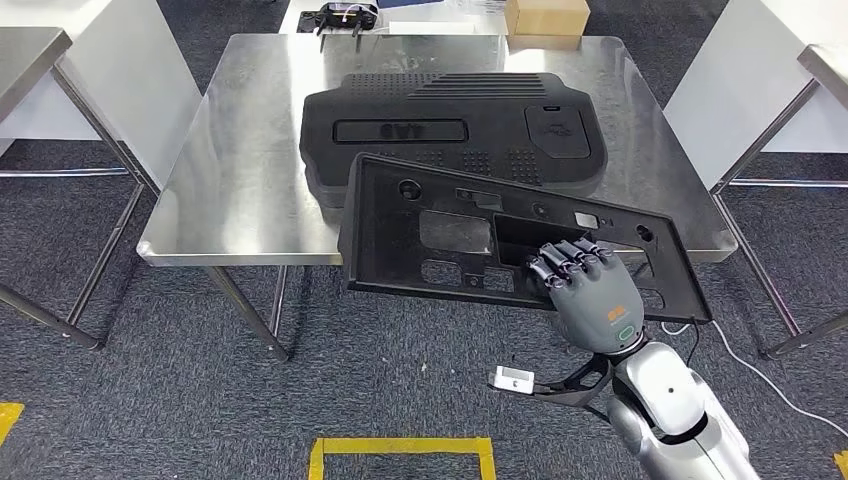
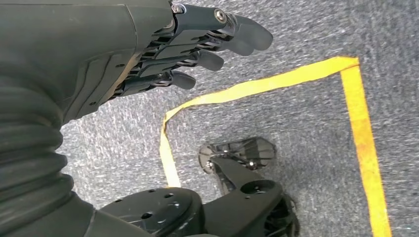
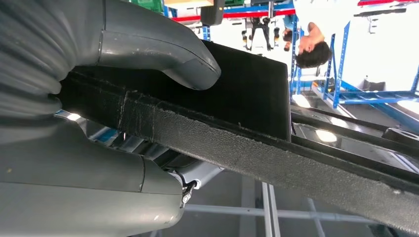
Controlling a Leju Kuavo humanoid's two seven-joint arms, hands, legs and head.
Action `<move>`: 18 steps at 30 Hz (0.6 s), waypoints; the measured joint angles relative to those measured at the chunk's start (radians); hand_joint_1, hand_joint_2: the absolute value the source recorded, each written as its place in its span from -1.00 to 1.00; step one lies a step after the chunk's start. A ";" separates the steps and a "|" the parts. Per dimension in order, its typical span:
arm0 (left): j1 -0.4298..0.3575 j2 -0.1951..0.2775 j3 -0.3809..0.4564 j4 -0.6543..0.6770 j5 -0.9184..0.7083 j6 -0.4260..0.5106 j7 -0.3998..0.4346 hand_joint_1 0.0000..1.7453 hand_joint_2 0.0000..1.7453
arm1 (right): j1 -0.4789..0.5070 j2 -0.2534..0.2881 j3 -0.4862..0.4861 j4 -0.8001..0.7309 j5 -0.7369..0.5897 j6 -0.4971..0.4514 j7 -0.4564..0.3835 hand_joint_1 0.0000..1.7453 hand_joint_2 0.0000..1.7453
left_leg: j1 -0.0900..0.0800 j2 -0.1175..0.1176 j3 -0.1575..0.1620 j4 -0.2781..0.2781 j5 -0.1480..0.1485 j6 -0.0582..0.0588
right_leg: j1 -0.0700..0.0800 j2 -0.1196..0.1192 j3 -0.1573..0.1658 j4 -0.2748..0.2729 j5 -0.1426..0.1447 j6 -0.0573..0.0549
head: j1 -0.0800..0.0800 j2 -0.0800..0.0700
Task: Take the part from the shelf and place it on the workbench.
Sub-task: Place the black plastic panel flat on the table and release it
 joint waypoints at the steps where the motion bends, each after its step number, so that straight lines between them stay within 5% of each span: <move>1: 0.000 0.000 0.000 0.000 -0.003 -0.001 0.000 -1.00 1.00 | -0.012 -0.008 0.007 0.006 0.000 0.009 0.001 1.00 1.00 | -0.002 -0.001 0.001 -0.001 -0.003 -0.004 | 0.003 0.000 0.008 -0.018 0.004 -0.008 | 0.000 0.000; 5: -0.001 0.001 0.000 -0.001 -0.008 -0.001 -0.003 -1.00 1.00 | -0.048 -0.032 0.025 0.027 -0.001 0.028 0.001 1.00 1.00 | -0.001 0.006 -0.005 0.024 -0.024 -0.021 | -0.004 0.000 0.025 -0.026 0.000 -0.040 | -0.002 0.000; 8: -0.001 0.001 0.000 -0.001 -0.008 -0.002 -0.003 -1.00 1.00 | -0.065 -0.039 0.033 0.037 -0.001 0.030 0.001 1.00 1.00 | 0.001 0.011 -0.094 0.203 -0.098 -0.028 | -0.004 -0.003 0.046 -0.029 -0.013 -0.064 | -0.005 0.000; 10: 0.000 0.000 0.000 0.000 -0.008 -0.002 -0.003 -1.00 1.00 | -0.070 -0.041 0.041 0.044 -0.001 0.031 0.001 1.00 1.00 | 0.003 0.012 -0.147 0.282 -0.107 -0.031 | 0.000 -0.003 0.057 -0.028 -0.021 -0.069 | -0.004 0.000; 11: 0.001 0.001 0.000 0.000 -0.008 -0.002 -0.003 -1.00 1.00 | -0.071 -0.041 0.045 0.048 0.000 0.032 0.001 1.00 1.00 | 0.004 0.012 -0.149 0.267 -0.082 -0.031 | 0.000 -0.002 0.064 -0.028 -0.026 -0.069 | -0.005 0.000; 14: 0.001 0.002 0.001 0.000 -0.008 -0.002 -0.003 -1.00 1.00 | -0.076 -0.044 0.056 0.059 0.004 0.037 0.003 1.00 1.00 | 0.006 0.017 -0.074 0.081 0.025 -0.027 | 0.003 0.002 0.084 -0.026 -0.044 -0.057 | -0.006 0.000; 16: -0.001 0.002 0.001 0.000 -0.008 -0.002 -0.003 -1.00 1.00 | -0.080 -0.048 0.063 0.066 0.010 0.041 0.008 1.00 1.00 | 0.003 0.017 -0.042 0.015 0.039 -0.021 | 0.007 0.003 0.085 -0.027 -0.050 -0.046 | -0.006 0.000; 18: -0.001 0.002 0.002 0.000 -0.008 -0.001 -0.003 -1.00 1.00 | -0.081 -0.051 0.070 0.072 0.019 0.042 0.015 1.00 1.00 | -0.001 0.014 -0.037 0.006 0.034 -0.012 | 0.008 0.002 0.084 -0.031 -0.051 -0.037 | -0.006 0.000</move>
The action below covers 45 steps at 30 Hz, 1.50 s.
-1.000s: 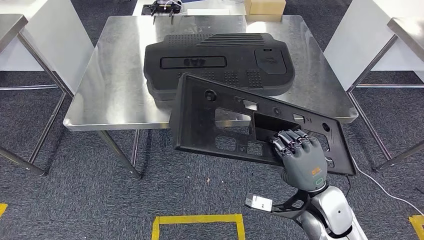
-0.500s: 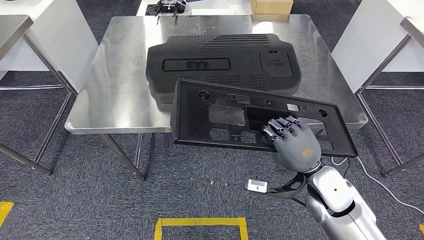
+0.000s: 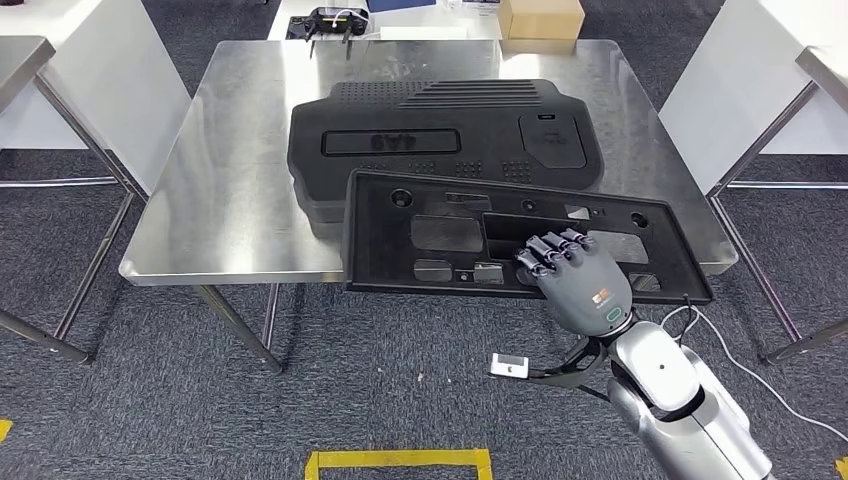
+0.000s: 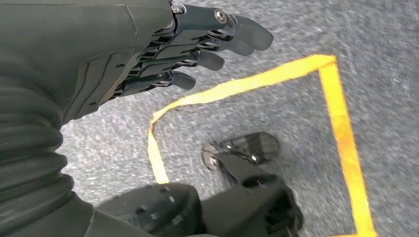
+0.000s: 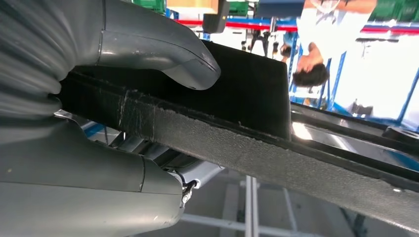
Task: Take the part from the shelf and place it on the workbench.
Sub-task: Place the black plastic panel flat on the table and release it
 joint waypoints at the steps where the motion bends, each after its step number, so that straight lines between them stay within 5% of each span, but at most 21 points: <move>1: 0.001 0.000 0.000 0.000 0.000 0.000 0.000 -1.00 1.00 | 0.000 -0.002 0.003 0.003 0.007 0.000 0.004 1.00 1.00 | 0.000 -0.001 0.003 -0.005 0.001 0.005 | -0.001 -0.001 -0.002 0.003 -0.003 0.004 | 0.001 0.000; 3: 0.001 0.000 0.001 0.000 0.000 0.001 0.001 -1.00 1.00 | -0.002 -0.004 0.006 0.008 0.025 -0.001 0.014 1.00 1.00 | 0.003 -0.002 0.011 -0.014 0.000 0.017 | -0.002 -0.001 -0.035 0.059 -0.025 0.007 | 0.004 0.000; 6: 0.000 0.000 0.005 0.000 -0.002 0.002 0.001 -1.00 1.00 | -0.002 -0.005 0.014 0.021 0.051 -0.002 0.027 1.00 1.00 | 0.004 -0.003 0.018 -0.016 -0.007 0.028 | -0.004 -0.002 -0.161 0.251 -0.070 0.005 | 0.008 0.000; 8: 0.000 0.000 0.008 0.000 -0.004 0.003 0.001 -1.00 1.00 | 0.000 -0.005 0.021 0.032 0.059 -0.002 0.030 1.00 1.00 | 0.004 -0.004 0.025 -0.016 -0.015 0.029 | -0.008 -0.002 -0.203 0.278 -0.051 0.018 | 0.008 0.000; 10: 0.000 -0.001 0.010 0.000 -0.006 0.005 0.001 -1.00 1.00 | -0.003 -0.005 0.026 0.039 0.067 -0.002 0.033 1.00 1.00 | 0.005 -0.007 0.040 -0.016 -0.025 0.024 | -0.015 -0.003 -0.164 0.161 0.017 0.038 | 0.009 0.000; 12: 0.000 -0.001 0.011 0.000 -0.006 0.006 0.001 -1.00 1.00 | -0.007 -0.005 0.029 0.044 0.075 -0.002 0.037 1.00 1.00 | 0.001 -0.010 0.050 -0.016 -0.038 0.013 | -0.016 -0.005 -0.107 0.039 0.066 0.042 | 0.010 0.000; 17: 0.000 0.000 0.014 -0.001 -0.006 0.006 0.000 -1.00 1.00 | -0.013 -0.004 0.033 0.053 0.079 -0.002 0.040 1.00 1.00 | 0.002 -0.008 0.056 -0.006 -0.063 -0.012 | -0.014 -0.002 -0.075 0.002 0.064 0.002 | 0.006 0.000; 19: -0.001 0.000 0.014 -0.001 -0.006 0.006 0.000 -1.00 1.00 | -0.016 -0.004 0.034 0.054 0.079 -0.003 0.040 1.00 1.00 | 0.005 -0.004 0.012 0.090 -0.104 -0.018 | -0.017 -0.003 -0.057 0.000 0.054 -0.016 | 0.003 0.000; 21: 0.000 0.000 0.014 -0.001 -0.006 0.006 0.000 -1.00 1.00 | -0.018 -0.003 0.036 0.056 0.082 -0.003 0.040 1.00 1.00 | 0.005 -0.003 -0.069 0.231 -0.151 -0.019 | -0.011 -0.004 -0.044 0.000 0.044 -0.029 | 0.001 0.000; 23: 0.001 0.000 0.014 -0.001 -0.006 0.006 0.000 -1.00 1.00 | -0.018 -0.003 0.040 0.058 0.090 -0.003 0.040 1.00 1.00 | 0.005 -0.003 -0.115 0.278 -0.138 -0.018 | -0.007 -0.002 -0.030 0.000 0.034 -0.032 | 0.001 0.000; 27: 0.001 0.000 0.014 -0.001 -0.007 0.006 0.000 -1.00 1.00 | -0.021 -0.002 0.048 0.061 0.120 -0.010 0.040 1.00 1.00 | 0.002 0.000 -0.030 0.051 0.003 -0.006 | 0.000 0.004 0.003 0.002 0.006 -0.019 | 0.001 0.000; 32: -0.001 0.000 0.014 -0.001 -0.012 0.006 -0.001 -1.00 1.00 | -0.038 0.004 0.068 0.065 0.144 -0.016 0.036 1.00 1.00 | -0.003 -0.001 0.002 -0.011 0.004 0.014 | 0.000 0.004 -0.007 0.011 -0.010 0.003 | 0.001 0.000; 34: -0.002 0.000 0.014 -0.001 -0.016 0.006 -0.001 -1.00 1.00 | -0.050 0.005 0.074 0.068 0.144 -0.018 0.036 1.00 1.00 | 0.002 -0.002 0.009 -0.017 0.002 0.025 | -0.002 0.003 -0.052 0.088 -0.037 0.005 | 0.003 0.000; 36: -0.003 0.000 0.014 -0.001 -0.017 0.006 -0.001 -1.00 1.00 | -0.059 0.005 0.077 0.072 0.144 -0.019 0.036 1.00 1.00 | 0.001 -0.002 0.013 -0.018 -0.005 0.032 | -0.003 0.003 -0.134 0.217 -0.067 0.005 | 0.005 0.000; 38: -0.003 0.000 0.014 -0.001 -0.018 0.006 -0.001 -1.00 1.00 | -0.061 0.005 0.082 0.079 0.144 -0.019 0.036 1.00 1.00 | 0.002 -0.004 0.021 -0.018 -0.014 0.033 | -0.008 0.003 -0.192 0.275 -0.058 0.016 | 0.005 0.000; 41: -0.002 -0.001 0.014 -0.001 -0.018 0.006 -0.001 -1.00 1.00 | -0.070 0.005 0.085 0.090 0.144 -0.020 0.036 1.00 1.00 | 0.003 -0.009 0.043 -0.018 -0.032 0.024 | -0.018 -0.001 -0.149 0.121 0.037 0.047 | 0.005 0.000; 42: -0.003 -0.001 0.014 -0.001 -0.018 0.006 0.000 -1.00 1.00 | -0.075 0.005 0.086 0.092 0.144 -0.020 0.036 1.00 1.00 | 0.001 -0.010 0.049 -0.017 -0.039 0.018 | -0.018 -0.001 -0.123 0.062 0.061 0.049 | 0.006 0.000; 45: -0.003 0.000 0.014 -0.001 -0.019 0.006 0.000 -1.00 1.00 | -0.085 0.006 0.087 0.098 0.148 -0.021 0.036 1.00 1.00 | -0.003 -0.011 0.058 -0.022 -0.052 0.001 | -0.008 0.001 -0.091 0.008 0.068 0.023 | 0.005 0.000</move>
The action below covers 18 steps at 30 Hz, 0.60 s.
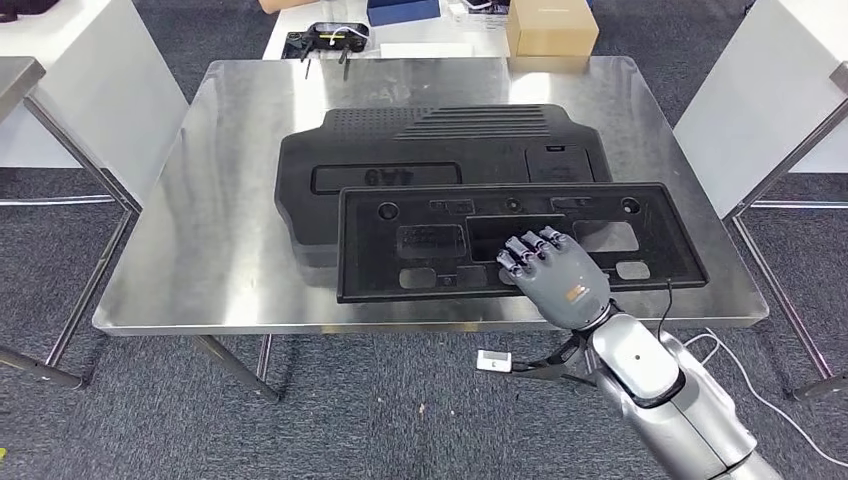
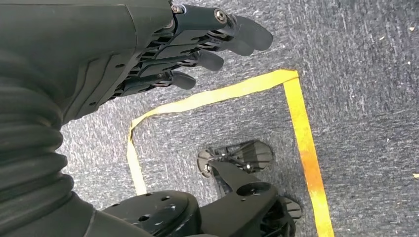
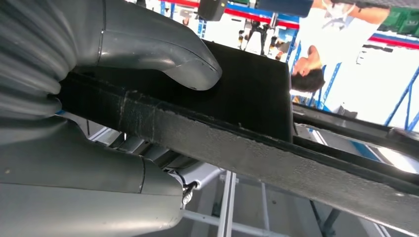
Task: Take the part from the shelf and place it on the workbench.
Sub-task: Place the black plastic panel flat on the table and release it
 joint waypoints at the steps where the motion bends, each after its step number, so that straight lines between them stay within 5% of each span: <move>1: 0.000 0.000 0.000 0.000 0.000 0.000 0.000 -1.00 1.00 | -0.002 0.000 0.001 0.002 0.004 0.000 0.000 1.00 1.00 | 0.002 0.001 0.002 -0.002 -0.004 -0.005 | -0.001 0.001 0.004 -0.001 -0.003 -0.009 | 0.000 0.000; 4: -0.001 0.000 0.000 0.000 0.000 0.000 0.001 -1.00 1.00 | -0.012 0.002 0.005 0.008 0.017 -0.002 0.001 1.00 1.00 | 0.007 0.006 -0.028 0.076 -0.040 -0.017 | -0.006 0.001 0.029 -0.005 -0.016 -0.037 | -0.005 0.000; 6: 0.000 0.000 0.002 0.000 0.000 -0.004 0.001 -1.00 1.00 | -0.021 0.007 0.010 0.013 0.021 -0.003 0.001 1.00 1.00 | 0.007 0.009 -0.106 0.217 -0.088 -0.018 | -0.001 -0.001 0.046 -0.005 -0.029 -0.053 | -0.008 0.000; 8: 0.002 0.000 0.004 0.000 0.000 -0.008 0.002 -1.00 1.00 | -0.025 0.015 0.016 0.020 0.025 -0.003 0.001 1.00 1.00 | 0.007 0.010 -0.172 0.304 -0.094 -0.016 | 0.005 0.001 0.063 -0.005 -0.042 -0.059 | -0.008 0.000; 10: 0.003 0.003 0.008 0.000 0.000 -0.009 0.003 -1.00 1.00 | -0.026 0.023 0.023 0.027 0.028 -0.003 0.001 1.00 1.00 | 0.006 0.010 -0.166 0.242 -0.026 -0.008 | 0.007 0.004 0.084 -0.005 -0.057 -0.058 | -0.008 0.000; 11: 0.003 0.004 0.009 0.000 0.000 -0.009 0.003 -1.00 1.00 | -0.027 0.027 0.026 0.030 0.030 -0.003 0.001 1.00 1.00 | 0.005 0.011 -0.142 0.171 0.020 -0.002 | 0.007 0.005 0.095 -0.005 -0.065 -0.055 | -0.008 0.000; 13: 0.003 0.008 0.010 0.000 0.000 -0.009 0.003 -1.00 1.00 | -0.032 0.031 0.030 0.036 0.032 -0.005 0.001 1.00 1.00 | 0.000 0.012 -0.090 0.054 0.068 0.008 | 0.012 0.007 0.109 -0.006 -0.080 -0.045 | -0.008 0.000; 18: 0.002 0.010 0.010 -0.001 0.000 -0.009 0.004 -1.00 1.00 | -0.038 0.039 0.039 0.050 0.034 -0.018 0.010 1.00 1.00 | -0.004 0.009 -0.051 0.001 0.060 0.029 | 0.015 0.006 0.107 0.017 -0.095 -0.019 | -0.006 0.000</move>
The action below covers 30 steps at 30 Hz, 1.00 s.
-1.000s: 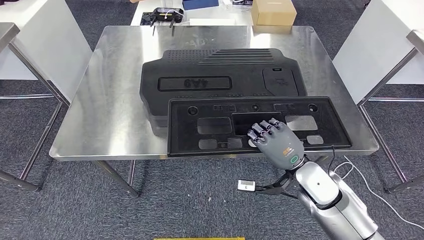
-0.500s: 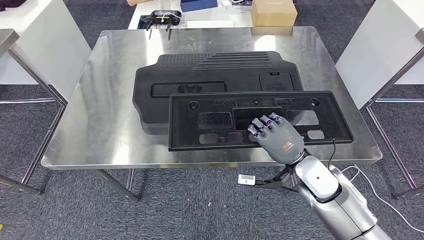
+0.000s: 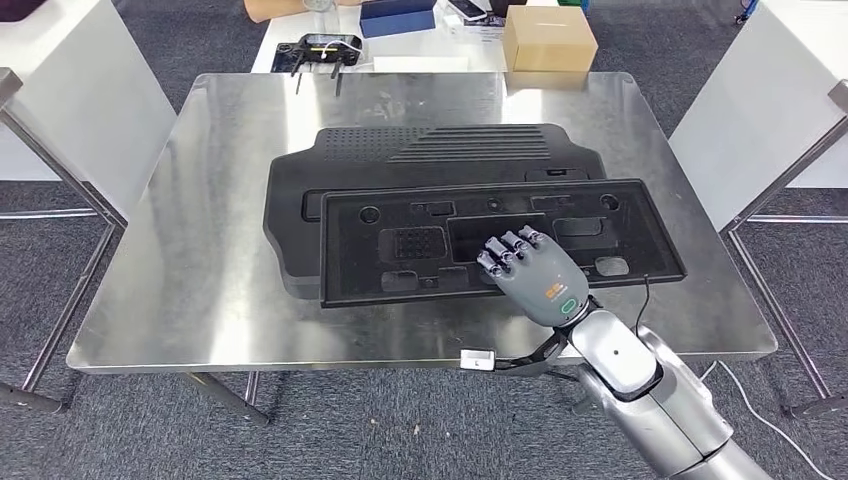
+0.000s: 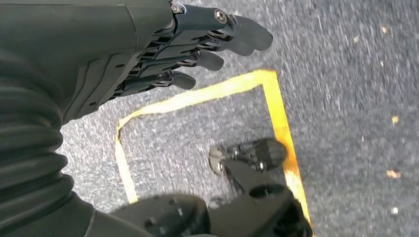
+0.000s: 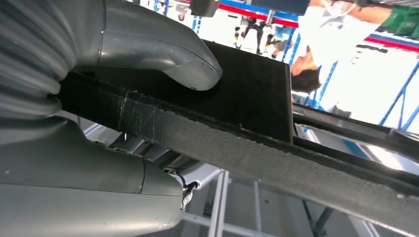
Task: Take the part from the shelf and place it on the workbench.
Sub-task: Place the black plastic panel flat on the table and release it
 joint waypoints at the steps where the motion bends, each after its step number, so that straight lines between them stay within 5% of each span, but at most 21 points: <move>1: 0.000 0.001 0.000 0.000 0.000 0.000 0.000 -1.00 1.00 | -0.001 0.001 0.000 0.002 0.001 -0.003 0.003 1.00 1.00 | 0.002 -0.001 0.007 -0.003 -0.001 0.004 | -0.001 -0.001 -0.023 0.037 -0.012 0.001 | 0.002 0.000; 4: -0.001 0.003 0.000 0.000 0.000 0.000 0.001 -1.00 1.00 | 0.001 0.003 0.001 0.013 0.005 -0.010 0.011 1.00 1.00 | 0.003 -0.003 0.018 -0.006 -0.013 0.011 | -0.005 -0.001 -0.149 0.216 -0.054 0.007 | 0.003 0.000; 6: 0.000 0.003 0.001 0.000 0.000 0.000 0.002 -1.00 1.00 | 0.007 0.003 0.002 0.022 0.007 -0.010 0.012 1.00 1.00 | 0.003 -0.005 0.031 -0.006 -0.025 0.010 | -0.010 -0.002 -0.195 0.237 -0.038 0.020 | 0.004 0.000; 9: 0.001 0.004 0.001 0.000 0.000 0.000 0.004 -1.00 1.00 | 0.008 0.004 0.003 0.032 0.007 -0.011 0.012 1.00 1.00 | 0.005 -0.007 0.059 -0.006 -0.047 -0.001 | -0.019 -0.007 -0.146 0.054 0.069 0.044 | 0.005 0.000; 11: 0.001 0.004 0.001 0.000 0.000 0.000 0.004 -1.00 1.00 | 0.008 0.006 0.004 0.036 0.007 -0.013 0.013 1.00 1.00 | 0.004 -0.007 0.069 -0.008 -0.060 -0.014 | -0.014 -0.013 -0.114 -0.021 0.093 0.027 | 0.005 0.000; 13: 0.001 0.005 0.002 0.000 0.000 0.000 0.004 -1.00 1.00 | 0.008 0.006 0.004 0.040 0.007 -0.014 0.013 1.00 1.00 | 0.004 -0.006 0.076 -0.006 -0.066 -0.026 | -0.010 -0.013 -0.102 -0.027 0.089 -0.002 | 0.005 0.000; 15: 0.001 0.005 0.003 0.000 -0.001 0.000 0.005 -1.00 1.00 | 0.008 0.008 0.004 0.042 0.003 -0.015 0.014 1.00 1.00 | 0.007 -0.003 0.074 0.020 -0.076 -0.034 | -0.014 -0.011 -0.083 -0.031 0.092 -0.017 | 0.004 0.000; 17: 0.000 0.004 0.003 0.000 -0.003 -0.001 0.005 -1.00 1.00 | 0.006 0.009 0.002 0.046 -0.002 -0.017 0.015 1.00 1.00 | 0.009 0.001 0.028 0.110 -0.108 -0.039 | -0.015 -0.011 -0.064 -0.033 0.084 -0.031 | 0.002 0.000; 19: 0.001 0.004 0.004 0.000 -0.005 -0.001 0.006 -1.00 1.00 | 0.005 0.011 0.002 0.052 -0.009 -0.019 0.014 1.00 1.00 | 0.010 0.003 -0.051 0.234 -0.151 -0.043 | -0.012 -0.010 -0.051 -0.033 0.073 -0.041 | 0.002 0.000; 21: 0.002 0.004 0.004 0.000 -0.007 -0.001 0.007 -1.00 1.00 | 0.006 0.014 0.002 0.060 -0.016 -0.021 0.011 1.00 1.00 | 0.010 0.003 -0.099 0.272 -0.146 -0.042 | -0.009 -0.007 -0.037 -0.033 0.061 -0.042 | 0.002 0.000; 25: 0.002 0.005 0.003 0.000 -0.010 -0.001 0.008 -1.00 1.00 | 0.006 0.018 -0.002 0.073 -0.022 -0.027 0.004 1.00 1.00 | 0.009 0.004 -0.041 0.075 -0.005 -0.032 | -0.008 -0.003 -0.001 -0.032 0.036 -0.032 | 0.002 0.000; 30: 0.001 0.005 0.003 0.000 -0.015 -0.001 0.008 -1.00 1.00 | -0.003 0.020 -0.006 0.093 -0.024 -0.037 -0.002 1.00 1.00 | 0.002 0.005 0.001 0.007 -0.014 -0.006 | -0.001 -0.001 0.007 -0.025 0.021 -0.003 | 0.001 0.000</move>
